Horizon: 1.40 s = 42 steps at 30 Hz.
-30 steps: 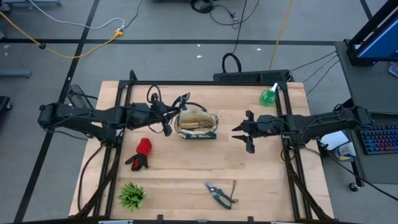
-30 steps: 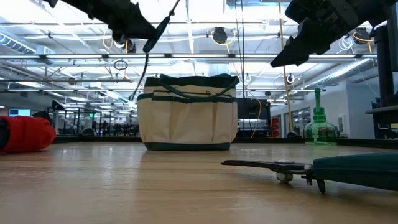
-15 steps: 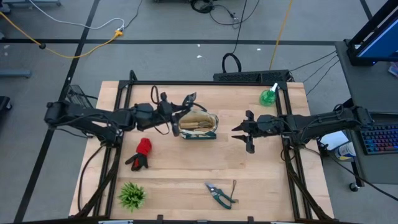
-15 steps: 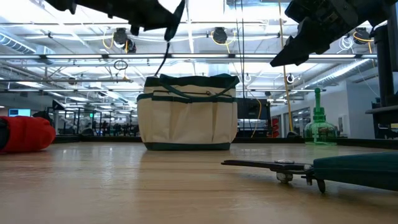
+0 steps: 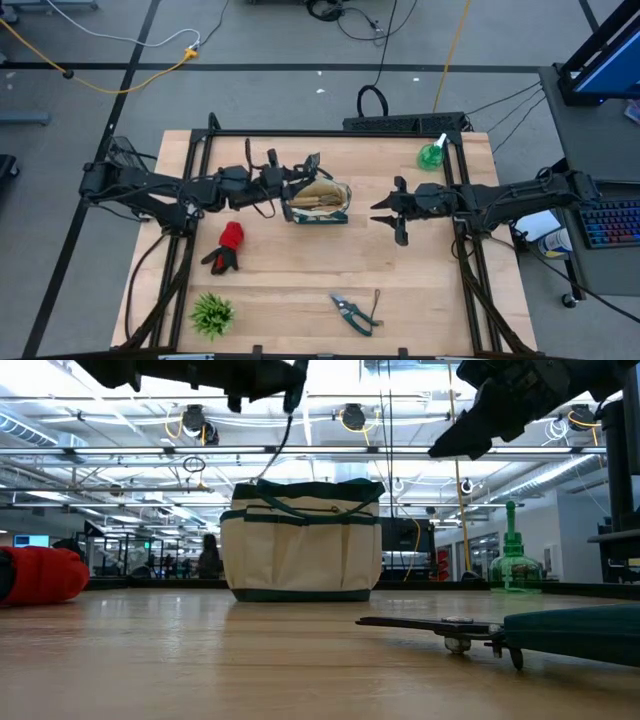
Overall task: Pick & Place Garden tools in Gardening bag
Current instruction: Put the top green shear scissors into the gardening bag
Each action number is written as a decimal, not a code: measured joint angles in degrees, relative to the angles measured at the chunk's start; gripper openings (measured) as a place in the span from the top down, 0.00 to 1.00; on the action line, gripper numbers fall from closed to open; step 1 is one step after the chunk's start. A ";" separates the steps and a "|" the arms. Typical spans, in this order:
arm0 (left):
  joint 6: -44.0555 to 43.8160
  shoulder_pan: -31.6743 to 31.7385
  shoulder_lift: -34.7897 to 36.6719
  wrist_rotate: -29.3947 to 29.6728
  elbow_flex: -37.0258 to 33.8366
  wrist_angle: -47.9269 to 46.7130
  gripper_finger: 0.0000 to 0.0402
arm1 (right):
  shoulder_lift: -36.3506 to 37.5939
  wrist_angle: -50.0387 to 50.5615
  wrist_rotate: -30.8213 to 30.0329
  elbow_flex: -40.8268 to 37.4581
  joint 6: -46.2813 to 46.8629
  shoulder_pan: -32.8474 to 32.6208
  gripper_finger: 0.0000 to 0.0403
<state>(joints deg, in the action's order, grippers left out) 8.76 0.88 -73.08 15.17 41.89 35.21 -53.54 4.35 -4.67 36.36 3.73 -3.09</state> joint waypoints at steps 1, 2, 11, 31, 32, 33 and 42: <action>0.44 0.12 -0.12 -1.18 0.00 0.98 0.87 | 0.00 -0.45 -0.02 0.02 -0.02 0.00 0.68; 0.60 0.42 -0.29 -2.51 0.00 1.66 0.87 | 0.00 -0.77 -0.02 0.00 -0.05 0.00 0.68; -0.07 2.29 -2.42 -5.13 0.01 -1.13 0.87 | -0.02 -2.44 -0.01 0.00 -0.11 0.00 0.68; -5.81 2.88 -11.50 -4.65 0.01 -21.59 0.87 | -0.02 -2.86 0.00 0.01 -0.13 0.00 0.68; -6.62 2.95 -11.50 -4.69 0.01 -23.46 0.87 | -0.02 -2.85 0.00 0.01 -0.13 -0.02 0.68; -7.48 3.05 -11.49 -4.68 0.02 -25.06 0.87 | -0.02 -2.84 0.00 0.01 -0.13 -0.02 0.68; -9.90 5.87 -11.39 -9.03 0.09 -33.58 0.87 | -0.02 -2.86 0.00 0.00 -0.13 0.00 0.68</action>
<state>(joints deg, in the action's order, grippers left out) -1.14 6.75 -84.47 6.14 41.98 1.64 -53.56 1.50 -4.67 36.36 3.60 -3.10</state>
